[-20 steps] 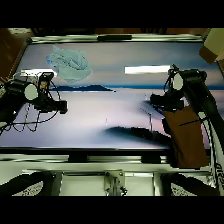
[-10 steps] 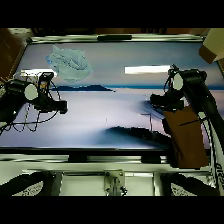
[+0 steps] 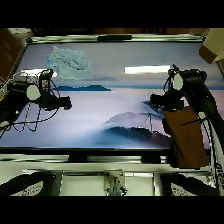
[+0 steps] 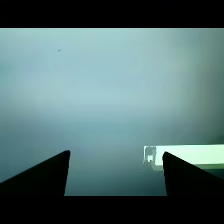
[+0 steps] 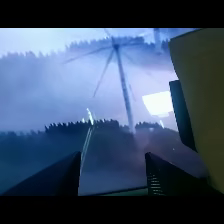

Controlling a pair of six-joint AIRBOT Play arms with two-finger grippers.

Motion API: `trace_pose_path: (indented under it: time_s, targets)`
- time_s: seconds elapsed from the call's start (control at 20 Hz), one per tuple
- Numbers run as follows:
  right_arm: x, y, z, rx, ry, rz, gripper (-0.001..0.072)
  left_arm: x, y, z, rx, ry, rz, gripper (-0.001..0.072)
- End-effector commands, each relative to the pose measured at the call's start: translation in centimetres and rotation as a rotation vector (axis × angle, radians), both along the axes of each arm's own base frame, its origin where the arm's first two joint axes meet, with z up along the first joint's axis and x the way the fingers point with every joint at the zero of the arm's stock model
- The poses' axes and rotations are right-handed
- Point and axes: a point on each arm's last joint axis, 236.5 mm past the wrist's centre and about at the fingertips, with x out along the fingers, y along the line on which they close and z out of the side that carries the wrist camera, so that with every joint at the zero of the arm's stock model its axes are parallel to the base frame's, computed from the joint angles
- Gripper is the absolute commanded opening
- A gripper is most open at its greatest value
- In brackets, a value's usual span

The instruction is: Fold the shirts.

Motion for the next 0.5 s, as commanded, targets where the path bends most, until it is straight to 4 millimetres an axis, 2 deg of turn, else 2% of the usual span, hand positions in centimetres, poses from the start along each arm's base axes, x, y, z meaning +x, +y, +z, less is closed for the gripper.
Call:
trace_pose_path:
  time_s: [0.0,0.1,0.2,0.3,0.45]
  targets:
    - [1.6,0.4,0.3,0.016,-0.07,0.004,0.0519,6.8,-1.1,0.5,-0.096,-0.193,0.078,0.0715]
    - [2.0,0.5,0.4,0.018,-0.087,0.022,0.0519,12.3,0.5,1.0,-0.146,-0.274,0.195,0.0714]
    - [2.0,0.8,0.4,0.024,-0.084,0.048,0.0519,17.0,2.9,0.2,-0.153,-0.284,0.264,0.0714]
    - [1.8,1.7,0.4,0.062,-0.077,0.047,0.0518,20.9,4.6,-1.3,-0.188,-0.262,0.324,0.0714]
    - [1.5,3.3,0.5,0.124,-0.071,0.101,0.0519,26.0,5.7,-3.3,-0.274,-0.289,0.386,0.0714]
